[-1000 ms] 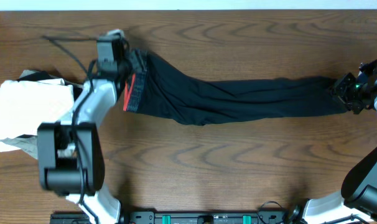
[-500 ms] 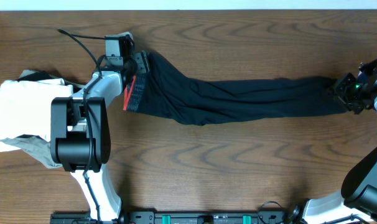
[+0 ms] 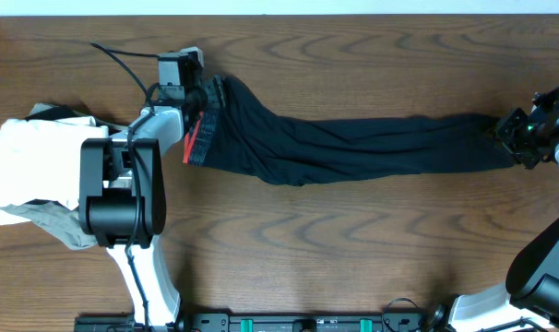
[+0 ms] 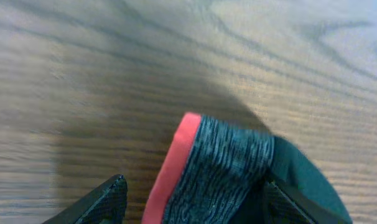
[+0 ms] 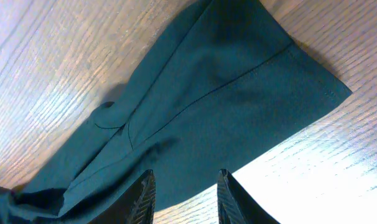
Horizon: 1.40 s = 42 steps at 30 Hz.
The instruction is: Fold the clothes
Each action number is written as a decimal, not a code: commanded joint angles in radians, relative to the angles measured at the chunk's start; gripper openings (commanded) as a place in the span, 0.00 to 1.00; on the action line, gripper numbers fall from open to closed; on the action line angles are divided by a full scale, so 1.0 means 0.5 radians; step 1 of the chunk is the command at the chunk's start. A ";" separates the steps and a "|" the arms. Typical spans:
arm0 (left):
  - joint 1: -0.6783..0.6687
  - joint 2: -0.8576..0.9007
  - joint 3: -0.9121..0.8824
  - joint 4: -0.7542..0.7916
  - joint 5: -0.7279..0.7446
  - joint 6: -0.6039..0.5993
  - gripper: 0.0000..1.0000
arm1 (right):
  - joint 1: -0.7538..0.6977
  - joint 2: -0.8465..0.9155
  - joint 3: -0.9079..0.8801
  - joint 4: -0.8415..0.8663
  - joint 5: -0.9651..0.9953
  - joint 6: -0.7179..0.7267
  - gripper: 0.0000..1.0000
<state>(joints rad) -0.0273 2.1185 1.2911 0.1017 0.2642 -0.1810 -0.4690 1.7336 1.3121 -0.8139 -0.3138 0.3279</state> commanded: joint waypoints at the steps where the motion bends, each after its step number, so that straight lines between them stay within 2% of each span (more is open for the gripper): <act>1: 0.005 0.124 0.035 -0.015 0.084 0.030 0.69 | 0.011 -0.008 0.020 0.004 0.023 -0.030 0.31; 7: 0.003 0.194 0.035 -0.017 0.209 0.008 0.68 | 0.011 -0.008 0.020 0.004 0.023 -0.030 0.31; 11: 0.004 0.191 0.035 -0.016 0.343 0.008 0.47 | 0.011 -0.008 0.020 0.004 0.023 -0.031 0.31; 18: 0.004 0.175 0.035 -0.091 0.347 0.002 0.06 | 0.011 -0.008 0.020 -0.012 0.024 -0.031 0.31; 22: 0.005 0.056 0.035 -0.156 0.346 0.002 0.06 | 0.011 -0.008 0.020 -0.011 0.052 -0.030 0.31; 27: 0.009 -0.306 0.035 -0.392 0.338 -0.009 0.06 | 0.011 -0.008 0.020 -0.011 0.059 -0.031 0.31; 33: 0.009 -0.775 0.035 -0.931 0.206 -0.046 0.06 | 0.011 -0.008 0.020 -0.008 0.059 -0.031 0.32; 36: 0.009 -0.941 0.035 -1.304 0.111 -0.051 0.06 | 0.011 -0.008 0.020 -0.008 0.057 -0.030 0.32; 40: 0.009 -0.994 0.027 -1.773 -0.134 -0.124 0.06 | 0.011 -0.008 0.020 -0.005 0.057 -0.030 0.32; 42: 0.009 -0.990 -0.013 -1.881 -0.304 -0.146 0.06 | 0.011 -0.008 0.020 -0.005 0.056 -0.030 0.32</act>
<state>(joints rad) -0.0265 1.6123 1.3090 -0.7982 0.2642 -0.2230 -0.4690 1.7336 1.3121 -0.8165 -0.2897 0.3275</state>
